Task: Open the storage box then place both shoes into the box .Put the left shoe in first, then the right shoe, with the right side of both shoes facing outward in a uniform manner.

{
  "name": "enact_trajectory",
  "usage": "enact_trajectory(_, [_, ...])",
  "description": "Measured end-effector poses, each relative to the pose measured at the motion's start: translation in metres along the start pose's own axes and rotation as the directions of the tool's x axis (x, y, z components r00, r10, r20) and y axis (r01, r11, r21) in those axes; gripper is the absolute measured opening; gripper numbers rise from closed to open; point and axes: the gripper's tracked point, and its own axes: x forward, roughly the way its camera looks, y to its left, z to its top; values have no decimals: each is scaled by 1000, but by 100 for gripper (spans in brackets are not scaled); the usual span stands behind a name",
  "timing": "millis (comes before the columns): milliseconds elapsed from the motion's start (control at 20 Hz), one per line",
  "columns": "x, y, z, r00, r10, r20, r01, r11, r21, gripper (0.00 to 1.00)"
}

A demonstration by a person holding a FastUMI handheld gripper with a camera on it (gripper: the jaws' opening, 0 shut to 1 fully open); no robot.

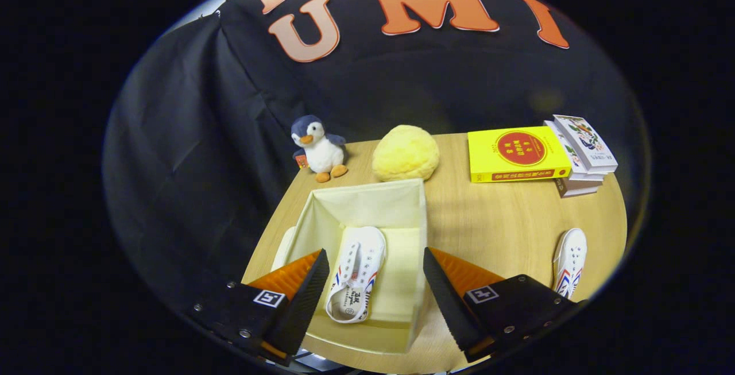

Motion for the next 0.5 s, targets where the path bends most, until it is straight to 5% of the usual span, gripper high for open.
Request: enact_trajectory(500, [-51,-168,-17,976,-217,23,214,971,106,99])
